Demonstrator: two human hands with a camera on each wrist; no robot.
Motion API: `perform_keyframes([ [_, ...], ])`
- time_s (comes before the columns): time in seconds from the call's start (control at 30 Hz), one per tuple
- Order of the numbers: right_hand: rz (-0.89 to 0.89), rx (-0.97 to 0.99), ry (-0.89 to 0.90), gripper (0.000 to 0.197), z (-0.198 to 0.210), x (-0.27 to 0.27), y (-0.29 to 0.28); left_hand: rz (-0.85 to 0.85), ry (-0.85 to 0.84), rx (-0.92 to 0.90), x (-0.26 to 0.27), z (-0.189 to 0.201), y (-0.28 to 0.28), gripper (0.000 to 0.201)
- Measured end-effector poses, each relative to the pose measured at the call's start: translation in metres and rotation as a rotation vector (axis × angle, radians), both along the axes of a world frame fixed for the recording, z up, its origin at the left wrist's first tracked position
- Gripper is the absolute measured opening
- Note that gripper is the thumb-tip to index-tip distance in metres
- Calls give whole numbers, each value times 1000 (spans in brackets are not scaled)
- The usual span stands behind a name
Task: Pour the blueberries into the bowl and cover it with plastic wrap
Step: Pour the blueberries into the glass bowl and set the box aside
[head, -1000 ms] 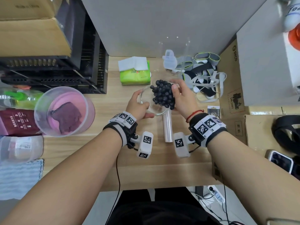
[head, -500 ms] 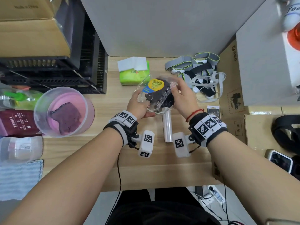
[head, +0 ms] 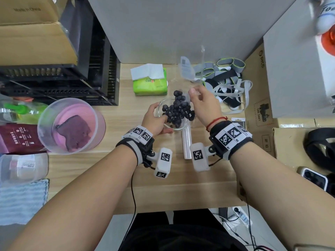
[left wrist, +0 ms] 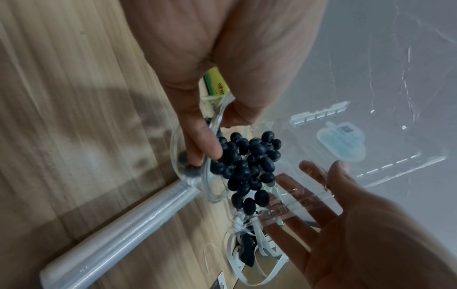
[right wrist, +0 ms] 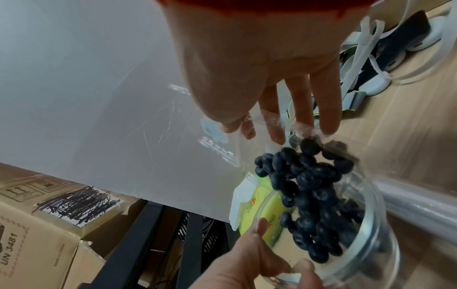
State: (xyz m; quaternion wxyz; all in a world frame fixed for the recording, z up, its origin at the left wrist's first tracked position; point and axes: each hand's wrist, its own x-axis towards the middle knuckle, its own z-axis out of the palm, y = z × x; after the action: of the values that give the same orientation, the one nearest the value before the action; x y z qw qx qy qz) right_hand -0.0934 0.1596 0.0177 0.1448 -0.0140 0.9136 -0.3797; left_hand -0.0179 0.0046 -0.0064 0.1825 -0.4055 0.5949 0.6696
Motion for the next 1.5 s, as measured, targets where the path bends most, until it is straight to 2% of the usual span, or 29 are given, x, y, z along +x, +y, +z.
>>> perform_keyframes([
  [0.17,-2,5,-47,64,2,-3,-1,4,8,4,1,0,-1,57],
  [0.23,-4,-26,-69,67,3,-3,0,12,9,4,0,-1,-2,58],
  [0.33,5,-36,-49,61,8,-2,-1,23,13,11,-1,-1,-4,58],
  [0.47,51,27,81,41,11,-4,-1,29,39,40,-3,2,-3,54],
  [0.67,111,36,199,30,19,-8,0,53,43,61,-6,2,-3,58],
  [1.1,103,-90,312,26,25,-10,-2,83,42,120,-9,0,-5,61],
  [1.5,175,-180,372,23,27,-12,-5,79,49,165,-6,0,-7,70],
])
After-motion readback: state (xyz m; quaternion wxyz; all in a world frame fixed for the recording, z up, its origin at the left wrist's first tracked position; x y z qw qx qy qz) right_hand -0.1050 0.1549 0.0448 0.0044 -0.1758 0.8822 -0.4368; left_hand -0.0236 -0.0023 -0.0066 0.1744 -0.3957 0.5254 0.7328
